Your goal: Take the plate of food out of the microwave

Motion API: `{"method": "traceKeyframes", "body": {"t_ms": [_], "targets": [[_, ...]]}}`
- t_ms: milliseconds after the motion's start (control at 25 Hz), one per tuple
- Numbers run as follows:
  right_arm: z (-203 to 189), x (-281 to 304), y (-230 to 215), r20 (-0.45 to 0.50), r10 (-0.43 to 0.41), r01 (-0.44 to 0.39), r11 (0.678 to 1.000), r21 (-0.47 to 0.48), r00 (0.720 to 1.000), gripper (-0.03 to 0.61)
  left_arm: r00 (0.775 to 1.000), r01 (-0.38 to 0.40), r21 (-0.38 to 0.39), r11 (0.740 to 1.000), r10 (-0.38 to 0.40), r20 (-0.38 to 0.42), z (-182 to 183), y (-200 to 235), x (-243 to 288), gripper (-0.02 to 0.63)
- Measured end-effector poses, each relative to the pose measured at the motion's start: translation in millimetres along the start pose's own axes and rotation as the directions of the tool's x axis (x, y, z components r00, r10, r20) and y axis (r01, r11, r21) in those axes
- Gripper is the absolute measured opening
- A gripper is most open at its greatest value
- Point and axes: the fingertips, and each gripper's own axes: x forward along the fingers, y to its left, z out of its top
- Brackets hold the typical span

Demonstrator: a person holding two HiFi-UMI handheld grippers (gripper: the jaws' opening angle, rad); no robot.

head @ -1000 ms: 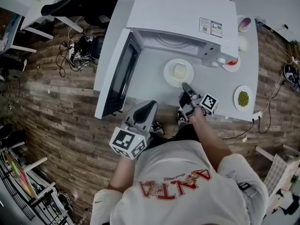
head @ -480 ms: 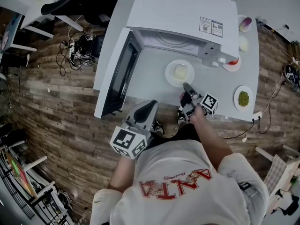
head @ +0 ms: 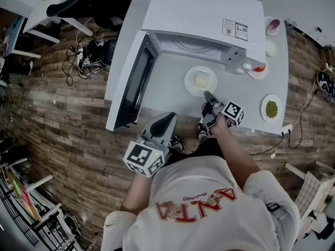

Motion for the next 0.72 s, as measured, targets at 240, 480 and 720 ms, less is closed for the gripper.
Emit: {"method": "traceKeyframes", "body": {"t_ms": [240, 480, 720], "targets": [[-4, -2, 2, -0.026, -0.067, 0.064, 0.993, -0.099, 0.997, 0.071, 1.000, 0.006, -0.003, 1.000, -0.006, 0.005, -1, -1, -2, 0.017], [-13, -6, 0, -0.068, -0.143, 0.124, 0.965, -0.233, 0.987, 0.126, 1.000, 0.019, -0.003, 1.000, -0.019, 0.003, -2, -2, -2, 0.017], [-18, -9, -4, -0.107, -0.242, 0.183, 0.902, -0.390, 0.964, 0.140, 1.000, 0.022, 0.003, 1.000, -0.022, 0.005, 0, -2, -3, 0.017]]}}
